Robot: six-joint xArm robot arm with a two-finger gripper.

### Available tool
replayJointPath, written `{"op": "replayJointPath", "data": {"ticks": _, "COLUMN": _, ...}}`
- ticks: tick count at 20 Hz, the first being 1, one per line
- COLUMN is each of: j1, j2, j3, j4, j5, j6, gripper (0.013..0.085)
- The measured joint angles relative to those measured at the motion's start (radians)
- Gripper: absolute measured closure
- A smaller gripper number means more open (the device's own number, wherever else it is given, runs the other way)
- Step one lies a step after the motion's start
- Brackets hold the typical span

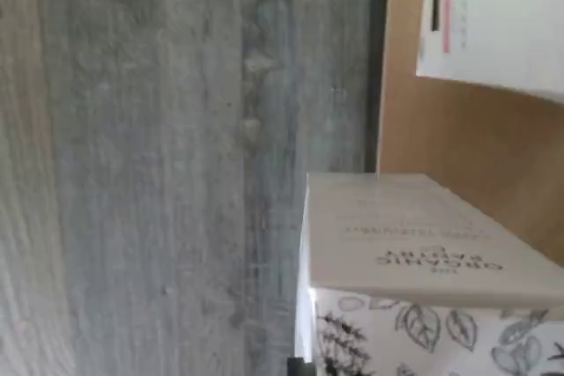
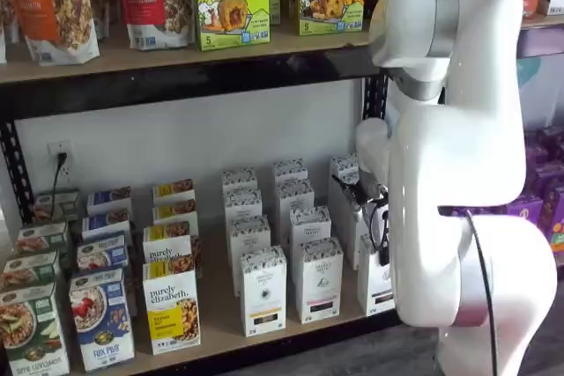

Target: Pick up the white box with a green strip in the middle, on the bottom shelf, the sixth box from the left

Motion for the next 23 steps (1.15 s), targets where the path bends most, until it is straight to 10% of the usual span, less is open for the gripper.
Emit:
{"op": "replayJointPath", "data": {"ticks": 7, "j1": 0.018, "j2": -0.217, "j3": 0.257, "j4": -0.123, "j5": -0.036, "j6": 0.141, "gripper": 0.049}}
{"op": "replayJointPath", "data": {"ticks": 13, "j1": 0.077, "j2": -0.514, "j3": 0.524, "j4": 0.08, "j5": 0.002, "j6": 0.003, "gripper": 0.049}}
{"op": "replayJointPath", "data": {"ticks": 23, "j1": 0.156, "j2": -0.907, "j3": 0.757, "j4": 0.225, "j5": 0.147, "j6": -0.081, "gripper": 0.049}}
